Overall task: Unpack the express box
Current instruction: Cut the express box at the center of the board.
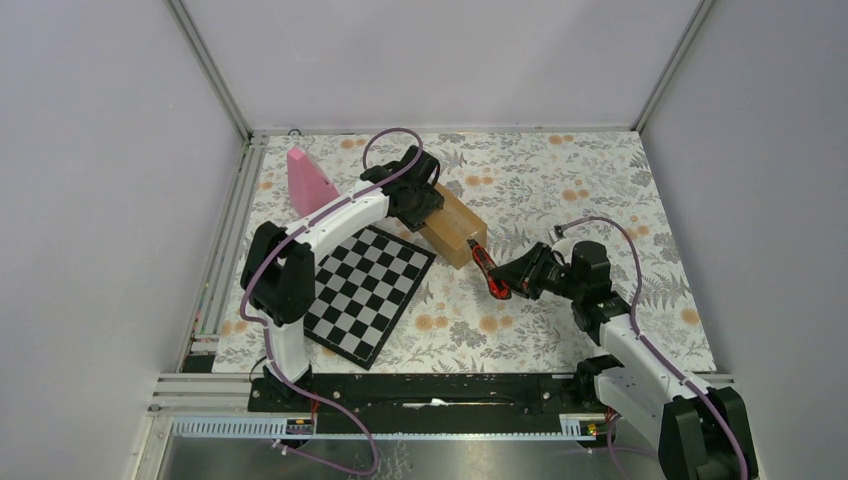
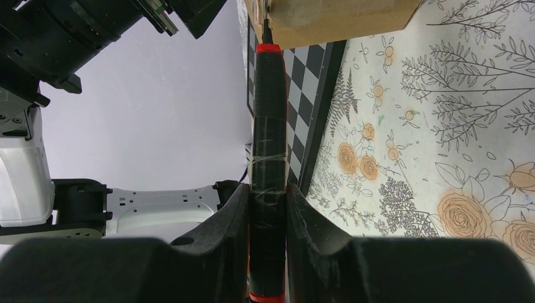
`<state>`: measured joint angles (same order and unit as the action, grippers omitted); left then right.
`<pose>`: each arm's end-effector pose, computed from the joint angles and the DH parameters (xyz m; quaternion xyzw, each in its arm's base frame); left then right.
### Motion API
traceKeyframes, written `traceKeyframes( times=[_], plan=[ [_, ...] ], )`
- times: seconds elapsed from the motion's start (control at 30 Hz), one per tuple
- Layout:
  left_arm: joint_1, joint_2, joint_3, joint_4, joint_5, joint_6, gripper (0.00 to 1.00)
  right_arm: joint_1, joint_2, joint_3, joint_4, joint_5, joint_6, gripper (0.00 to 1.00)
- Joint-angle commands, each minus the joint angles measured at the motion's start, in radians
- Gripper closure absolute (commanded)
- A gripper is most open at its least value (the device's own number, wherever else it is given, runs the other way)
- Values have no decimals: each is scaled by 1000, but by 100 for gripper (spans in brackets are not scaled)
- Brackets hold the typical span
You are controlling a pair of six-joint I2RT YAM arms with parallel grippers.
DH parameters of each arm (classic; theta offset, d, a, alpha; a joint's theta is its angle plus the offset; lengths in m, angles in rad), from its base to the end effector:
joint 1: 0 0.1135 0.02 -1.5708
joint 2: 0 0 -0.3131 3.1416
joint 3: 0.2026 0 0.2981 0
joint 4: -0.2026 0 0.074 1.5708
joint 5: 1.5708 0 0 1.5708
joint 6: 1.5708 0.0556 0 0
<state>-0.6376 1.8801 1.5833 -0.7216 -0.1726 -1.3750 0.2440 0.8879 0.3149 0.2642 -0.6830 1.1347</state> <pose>0.3911 -0.2779 0.2741 -0.3674 0.8856 -0.1852 0.2154 0.1971 0.0852 0.2129 0.1494 0.7717 0.5622 0.2570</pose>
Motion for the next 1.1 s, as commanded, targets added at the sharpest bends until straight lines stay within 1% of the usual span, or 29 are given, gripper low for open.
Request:
traceKeyframes(
  times=[0.0, 0.43, 0.63, 0.77, 0.9, 1.07],
  plan=[
    [-7, -58, -10, 33, 69, -19, 99, 13, 30, 25, 89, 2, 12, 100],
    [-14, -52, -7, 40, 84, -26, 99, 61, 126, 37, 170, 3, 21, 100],
    [-14, -44, -2, 39, 83, -28, 99, 78, 131, 38, 170, 8, 20, 100],
    [-9, -44, -3, 35, 75, -25, 99, 79, 103, 44, 135, 10, 10, 100],
    [4, -49, -7, 27, 77, -13, 99, 77, 44, 60, 20, 60, -32, 100],
    [10, -63, -23, 21, 78, -3, 99, 69, 49, 65, 28, 62, -29, 100]
  ],
)
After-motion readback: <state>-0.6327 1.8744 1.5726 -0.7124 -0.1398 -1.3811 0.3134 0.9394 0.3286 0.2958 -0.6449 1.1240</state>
